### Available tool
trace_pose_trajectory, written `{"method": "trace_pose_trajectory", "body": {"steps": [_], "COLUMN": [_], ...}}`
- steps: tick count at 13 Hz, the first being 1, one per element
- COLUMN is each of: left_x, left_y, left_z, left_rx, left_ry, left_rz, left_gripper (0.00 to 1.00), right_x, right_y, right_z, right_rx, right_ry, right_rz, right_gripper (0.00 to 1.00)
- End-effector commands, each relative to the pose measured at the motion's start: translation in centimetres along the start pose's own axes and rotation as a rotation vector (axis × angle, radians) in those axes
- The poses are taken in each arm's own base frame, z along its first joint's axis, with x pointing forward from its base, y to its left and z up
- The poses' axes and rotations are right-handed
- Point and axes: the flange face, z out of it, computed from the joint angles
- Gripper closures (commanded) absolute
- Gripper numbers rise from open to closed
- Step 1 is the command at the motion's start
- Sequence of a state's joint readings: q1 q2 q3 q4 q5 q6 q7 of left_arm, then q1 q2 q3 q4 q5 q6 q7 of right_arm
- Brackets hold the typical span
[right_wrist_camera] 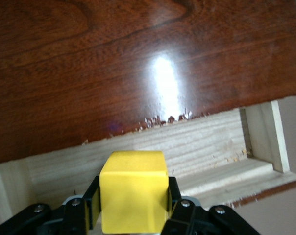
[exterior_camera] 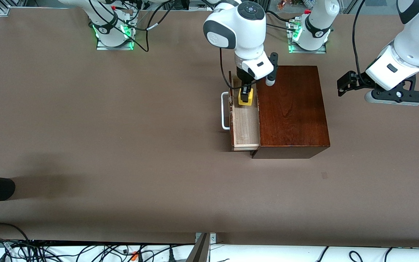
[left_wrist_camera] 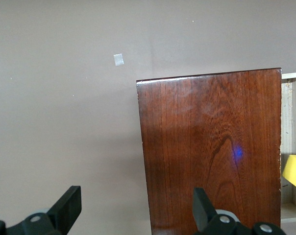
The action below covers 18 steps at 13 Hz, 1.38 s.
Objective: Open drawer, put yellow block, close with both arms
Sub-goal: 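Lower the cube into the drawer, open the right gripper and withdraw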
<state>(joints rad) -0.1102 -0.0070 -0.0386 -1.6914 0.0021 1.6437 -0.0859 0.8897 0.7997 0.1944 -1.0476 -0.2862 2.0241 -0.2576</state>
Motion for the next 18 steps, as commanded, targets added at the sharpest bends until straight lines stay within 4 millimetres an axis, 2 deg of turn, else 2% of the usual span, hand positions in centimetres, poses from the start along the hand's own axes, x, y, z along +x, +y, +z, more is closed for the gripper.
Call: {"method": "trace_pose_trajectory", "body": {"steps": [1,7,12,15,16,17,18], "left_x": [-0.3,-0.3,-0.4,-0.4,-0.3,-0.4,-0.4], "left_y": [0.2,0.2,0.2,0.4,0.3,0.4,0.4], "left_z": [-1.0,-0.9,-1.0,-1.0,-1.0,-1.0,-1.0], "left_rx": [-0.012,-0.012,-0.012,-0.012,-0.012,-0.012,-0.012], "left_ry": [-0.002,-0.003,-0.003,-0.002,-0.002,-0.002,-0.003], "left_rz": [0.018,0.018,0.015,0.019,0.018,0.019,0.019], "left_gripper": [0.0,0.0,0.0,0.0,0.0,0.0,0.0], "right_x": [0.4,-0.2,-0.9,-1.1,-1.1,-1.2,-1.2], "right_y": [0.3,0.4,0.1,0.2,0.2,0.3,0.3], "right_z": [2.1,3.3,5.6,6.1,6.1,6.0,6.0], "right_rx": [-0.022,-0.033,-0.037,-0.033,-0.032,-0.032,-0.031], "right_ry": [-0.003,-0.049,-0.094,-0.101,-0.101,-0.099,-0.102], "right_rz": [-0.05,-0.164,-0.211,-0.217,-0.215,-0.211,-0.209], "right_gripper": [0.85,0.83,0.82,0.75,0.56,0.01,0.0]}}
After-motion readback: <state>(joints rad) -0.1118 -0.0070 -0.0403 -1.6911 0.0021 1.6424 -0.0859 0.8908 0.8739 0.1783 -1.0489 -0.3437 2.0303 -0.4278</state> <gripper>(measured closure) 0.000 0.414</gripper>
